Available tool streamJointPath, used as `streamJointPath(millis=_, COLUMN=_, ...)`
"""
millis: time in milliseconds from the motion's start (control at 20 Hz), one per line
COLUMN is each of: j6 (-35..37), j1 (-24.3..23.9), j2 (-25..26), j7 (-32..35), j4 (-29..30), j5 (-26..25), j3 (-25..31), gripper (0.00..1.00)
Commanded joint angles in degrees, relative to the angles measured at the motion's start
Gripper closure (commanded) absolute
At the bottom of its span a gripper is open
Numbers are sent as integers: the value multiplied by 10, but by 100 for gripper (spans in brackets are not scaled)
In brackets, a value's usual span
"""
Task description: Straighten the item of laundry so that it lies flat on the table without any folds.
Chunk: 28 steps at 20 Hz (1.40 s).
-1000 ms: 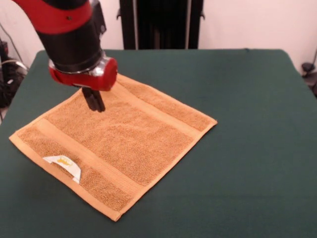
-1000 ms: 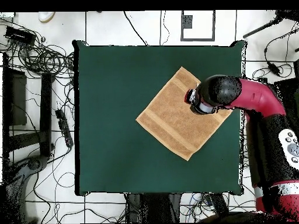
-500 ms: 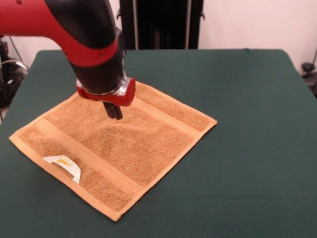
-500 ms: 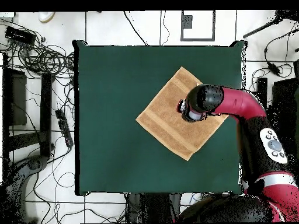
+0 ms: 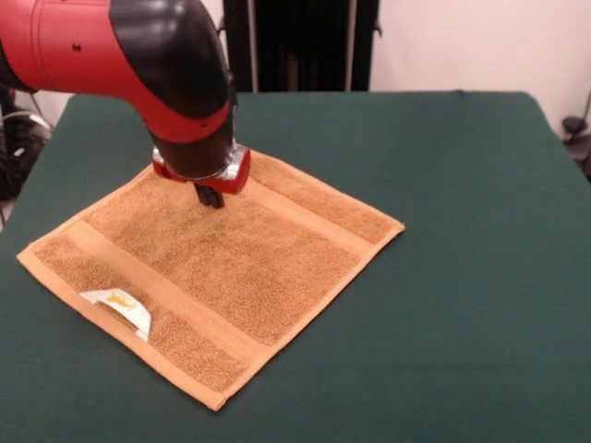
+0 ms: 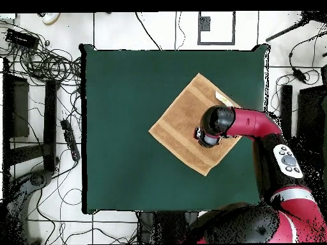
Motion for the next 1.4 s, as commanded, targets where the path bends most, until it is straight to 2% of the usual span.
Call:
streamJointPath(millis=50, j6=61, j1=28, j2=-13, j7=-42, j4=63, j5=-32, j3=-32, gripper=100)
streamJointPath(millis=550, j6=-7, j1=20, j2=28, j7=-46, j4=61, j5=-78, j3=-59, gripper=100)
streamJointPath(millis=800, j6=-30, j1=4, j2=52, j7=-86, j4=62, j5=-99, j3=-54, gripper=100)
streamJointPath(millis=1150, j6=-52, j1=8, j2=78, j7=-1, j4=52, j5=-86, j3=-71, gripper=100)
streamJointPath(millis=1400, j6=-67, j1=3, j2=96, j7=4, j4=49, j5=-87, j3=-71, gripper=100)
